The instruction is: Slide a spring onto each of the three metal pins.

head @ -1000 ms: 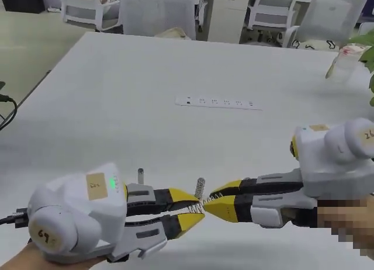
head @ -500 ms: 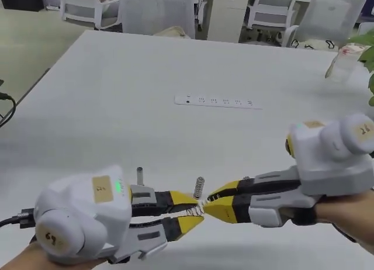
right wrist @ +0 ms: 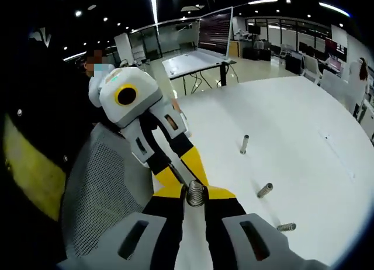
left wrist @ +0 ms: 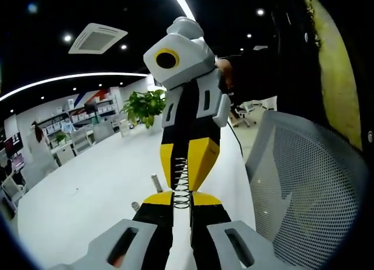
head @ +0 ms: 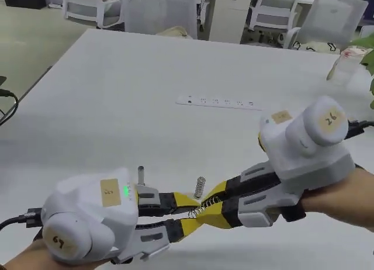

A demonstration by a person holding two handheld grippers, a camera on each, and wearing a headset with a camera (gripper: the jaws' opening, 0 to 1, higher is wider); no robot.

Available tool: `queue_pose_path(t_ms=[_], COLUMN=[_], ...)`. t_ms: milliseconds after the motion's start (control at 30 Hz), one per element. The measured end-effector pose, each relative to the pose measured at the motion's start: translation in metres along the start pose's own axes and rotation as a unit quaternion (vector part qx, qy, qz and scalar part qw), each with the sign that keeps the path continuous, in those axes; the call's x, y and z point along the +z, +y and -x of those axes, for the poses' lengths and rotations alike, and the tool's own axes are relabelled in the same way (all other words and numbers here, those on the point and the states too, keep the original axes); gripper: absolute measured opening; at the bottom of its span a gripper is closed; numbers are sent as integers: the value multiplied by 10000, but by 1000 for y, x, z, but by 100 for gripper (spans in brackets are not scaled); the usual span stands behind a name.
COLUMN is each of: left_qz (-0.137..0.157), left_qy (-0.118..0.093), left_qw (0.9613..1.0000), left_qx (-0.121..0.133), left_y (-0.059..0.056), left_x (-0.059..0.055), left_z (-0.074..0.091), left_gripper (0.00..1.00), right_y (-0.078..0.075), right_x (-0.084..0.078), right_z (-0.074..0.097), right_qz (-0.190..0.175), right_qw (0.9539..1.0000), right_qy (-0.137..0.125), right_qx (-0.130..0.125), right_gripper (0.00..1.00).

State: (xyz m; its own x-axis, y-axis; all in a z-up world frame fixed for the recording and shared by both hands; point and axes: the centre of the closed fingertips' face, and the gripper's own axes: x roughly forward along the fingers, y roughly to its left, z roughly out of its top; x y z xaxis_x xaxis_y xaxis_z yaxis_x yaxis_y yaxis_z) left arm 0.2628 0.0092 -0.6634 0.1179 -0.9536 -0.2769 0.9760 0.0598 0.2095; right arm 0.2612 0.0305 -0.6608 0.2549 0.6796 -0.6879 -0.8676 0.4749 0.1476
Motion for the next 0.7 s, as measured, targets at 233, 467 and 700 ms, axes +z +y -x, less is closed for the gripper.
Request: queue_pose_path(t_ms=[233, 467, 700], left_qz=[61, 160, 288], left_qy=[-42, -97, -151], left_qw=[10000, 9997, 9993], left_qx=[52, 123, 175], left_y=[1, 4, 6], left_x=[1, 0, -1], left_z=[0, 1, 2], left_gripper=[2, 2, 2], right_y=[-1, -2, -2], right_x=[3, 3, 4], right_z=[-1, -3, -5], right_qz=[418, 765, 1021], right_qw=[9979, 9926, 9861], right_qy=[487, 941, 1306], right_qx=[37, 86, 153], right_gripper=[9, 9, 8])
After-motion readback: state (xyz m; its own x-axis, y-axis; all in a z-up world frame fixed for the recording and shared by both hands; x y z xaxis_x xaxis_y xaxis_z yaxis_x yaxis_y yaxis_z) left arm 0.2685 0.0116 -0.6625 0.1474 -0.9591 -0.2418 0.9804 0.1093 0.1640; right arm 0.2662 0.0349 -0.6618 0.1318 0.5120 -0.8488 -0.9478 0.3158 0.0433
